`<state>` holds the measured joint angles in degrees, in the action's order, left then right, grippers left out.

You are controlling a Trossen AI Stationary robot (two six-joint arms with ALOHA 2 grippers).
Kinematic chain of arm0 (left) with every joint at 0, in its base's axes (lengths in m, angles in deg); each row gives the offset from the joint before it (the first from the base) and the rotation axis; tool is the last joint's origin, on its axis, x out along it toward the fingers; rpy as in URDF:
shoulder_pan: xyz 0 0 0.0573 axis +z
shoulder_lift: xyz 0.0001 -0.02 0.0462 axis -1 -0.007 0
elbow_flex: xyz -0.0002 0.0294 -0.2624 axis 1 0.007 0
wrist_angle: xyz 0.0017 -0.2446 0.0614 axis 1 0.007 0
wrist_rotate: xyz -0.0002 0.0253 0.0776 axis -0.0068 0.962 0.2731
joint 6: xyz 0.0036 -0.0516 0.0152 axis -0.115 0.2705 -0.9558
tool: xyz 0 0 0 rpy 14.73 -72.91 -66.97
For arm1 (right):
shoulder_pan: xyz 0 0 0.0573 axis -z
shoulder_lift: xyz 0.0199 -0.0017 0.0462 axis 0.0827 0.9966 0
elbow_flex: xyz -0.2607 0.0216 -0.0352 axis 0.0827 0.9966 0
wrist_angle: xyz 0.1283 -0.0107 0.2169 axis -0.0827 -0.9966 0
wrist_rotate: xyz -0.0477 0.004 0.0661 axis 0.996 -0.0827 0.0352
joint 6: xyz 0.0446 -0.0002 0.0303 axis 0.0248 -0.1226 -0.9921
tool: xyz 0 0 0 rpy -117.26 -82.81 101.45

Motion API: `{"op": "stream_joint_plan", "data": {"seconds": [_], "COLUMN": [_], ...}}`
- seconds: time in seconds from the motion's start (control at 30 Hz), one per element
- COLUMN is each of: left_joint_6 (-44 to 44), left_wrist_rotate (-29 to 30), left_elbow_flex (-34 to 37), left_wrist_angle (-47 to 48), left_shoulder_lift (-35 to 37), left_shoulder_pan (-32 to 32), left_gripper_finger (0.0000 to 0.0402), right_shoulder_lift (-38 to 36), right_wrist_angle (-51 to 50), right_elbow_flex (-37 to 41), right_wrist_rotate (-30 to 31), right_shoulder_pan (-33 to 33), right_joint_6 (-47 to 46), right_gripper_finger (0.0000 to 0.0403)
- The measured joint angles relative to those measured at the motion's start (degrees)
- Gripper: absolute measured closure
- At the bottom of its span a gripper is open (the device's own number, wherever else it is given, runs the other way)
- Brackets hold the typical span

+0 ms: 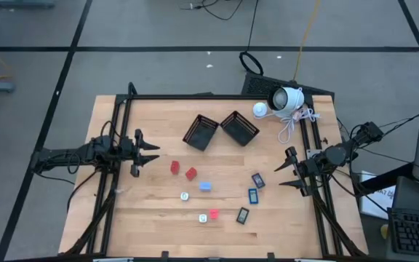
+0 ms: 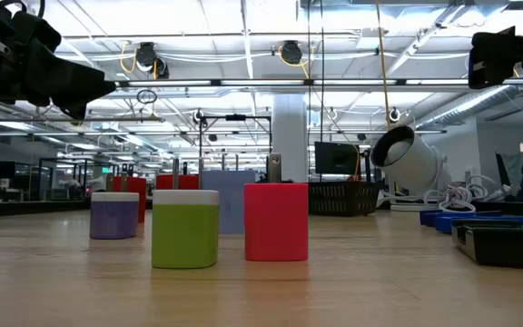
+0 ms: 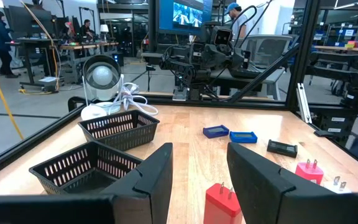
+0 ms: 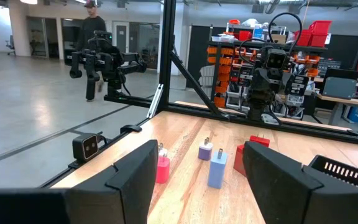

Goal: Pick & Place Office items

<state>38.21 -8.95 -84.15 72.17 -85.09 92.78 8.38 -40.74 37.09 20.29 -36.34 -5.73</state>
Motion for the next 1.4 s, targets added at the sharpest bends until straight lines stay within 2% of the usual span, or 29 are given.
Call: {"op": "stream_joint_plan", "data": {"seconds": [0.87, 1.03, 1.2, 1.4], "left_joint_6": [-0.2, -1.0, 1.5, 12.6], "left_wrist_rotate": [0.0, 0.0, 0.0, -0.1], "left_elbow_flex": [0.0, 0.0, 0.0, 0.0], "left_wrist_angle": [-0.2, -5.4, -13.5, -17.1], "left_shoulder_lift": [0.0, 0.0, 0.0, 0.0], "left_shoulder_pan": [0.0, 0.0, 0.0, 0.0], "left_gripper_finger": [0.0249, 0.0249, 0.0249, 0.0249], "right_shoulder_lift": [0.0, 0.0, 0.0, 0.0], "right_wrist_angle": [0.0, 0.0, 0.0, 0.0], "right_elbow_flex": [0.0, 0.0, 0.0, 0.0], "right_wrist_rotate": [0.0, 0.0, 0.0, 0.0], "right_shoulder_pan": [0.0, 0.0, 0.0, 0.0], "right_joint_6": [0.0, 0.0, 0.0, 0.0], "right_gripper_finger": [0.0179, 0.0179, 0.0179, 0.0179]}}
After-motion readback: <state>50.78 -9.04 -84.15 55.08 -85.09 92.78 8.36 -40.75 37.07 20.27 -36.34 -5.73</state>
